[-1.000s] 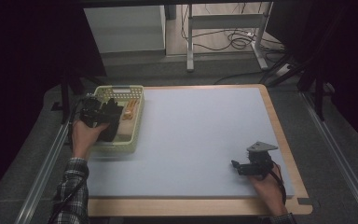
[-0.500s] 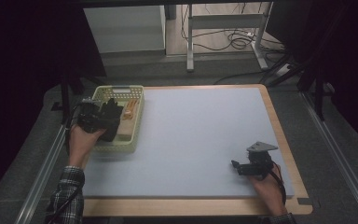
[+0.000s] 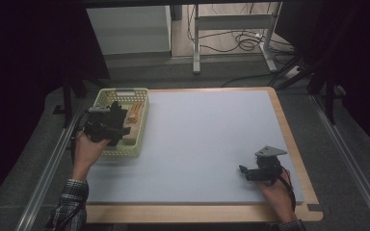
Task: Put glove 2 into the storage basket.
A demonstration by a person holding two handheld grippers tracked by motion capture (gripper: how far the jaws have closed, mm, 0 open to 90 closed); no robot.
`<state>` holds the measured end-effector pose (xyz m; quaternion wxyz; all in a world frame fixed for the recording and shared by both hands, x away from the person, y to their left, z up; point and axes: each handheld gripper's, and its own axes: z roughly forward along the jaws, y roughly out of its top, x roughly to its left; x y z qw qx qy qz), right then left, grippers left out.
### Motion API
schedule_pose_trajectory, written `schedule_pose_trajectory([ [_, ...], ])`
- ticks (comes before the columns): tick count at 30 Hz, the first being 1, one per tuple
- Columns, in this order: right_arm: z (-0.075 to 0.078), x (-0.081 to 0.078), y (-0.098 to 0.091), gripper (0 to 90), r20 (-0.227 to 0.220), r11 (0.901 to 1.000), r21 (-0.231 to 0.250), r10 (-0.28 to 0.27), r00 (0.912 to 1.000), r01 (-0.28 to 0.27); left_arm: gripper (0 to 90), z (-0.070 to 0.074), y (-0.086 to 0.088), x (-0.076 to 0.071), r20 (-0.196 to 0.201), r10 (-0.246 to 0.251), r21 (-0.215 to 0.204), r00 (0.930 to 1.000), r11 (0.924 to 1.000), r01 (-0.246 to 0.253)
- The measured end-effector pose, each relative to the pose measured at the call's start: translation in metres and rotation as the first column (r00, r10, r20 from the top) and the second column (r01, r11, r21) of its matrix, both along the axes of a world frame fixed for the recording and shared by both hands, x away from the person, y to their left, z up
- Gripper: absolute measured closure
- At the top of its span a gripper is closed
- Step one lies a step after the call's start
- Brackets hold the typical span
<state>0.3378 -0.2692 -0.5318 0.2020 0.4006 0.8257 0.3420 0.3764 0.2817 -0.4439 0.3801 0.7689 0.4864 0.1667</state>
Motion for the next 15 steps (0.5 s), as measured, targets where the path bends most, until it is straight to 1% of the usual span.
schedule_pose_trajectory([
  [6,0.000,0.000,0.000,12.6,0.000,1.0000,0.000,0.000,1.0000,0.000,1.7,0.001,-0.011,-0.009,0.024,-0.031,0.012,0.9992,0.9995,0.030],
  [9,0.000,0.000,0.000,12.6,0.000,1.0000,0.000,0.000,1.0000,0.000,1.7,0.001,-0.016,-0.013,0.035,-0.040,0.006,0.9986,0.9992,0.040],
  [15,0.000,0.000,0.000,12.6,0.001,1.0000,-0.001,0.001,1.0000,-0.001,1.6,0.000,-0.028,-0.019,0.046,-0.069,0.016,0.9966,0.9976,0.068],
])
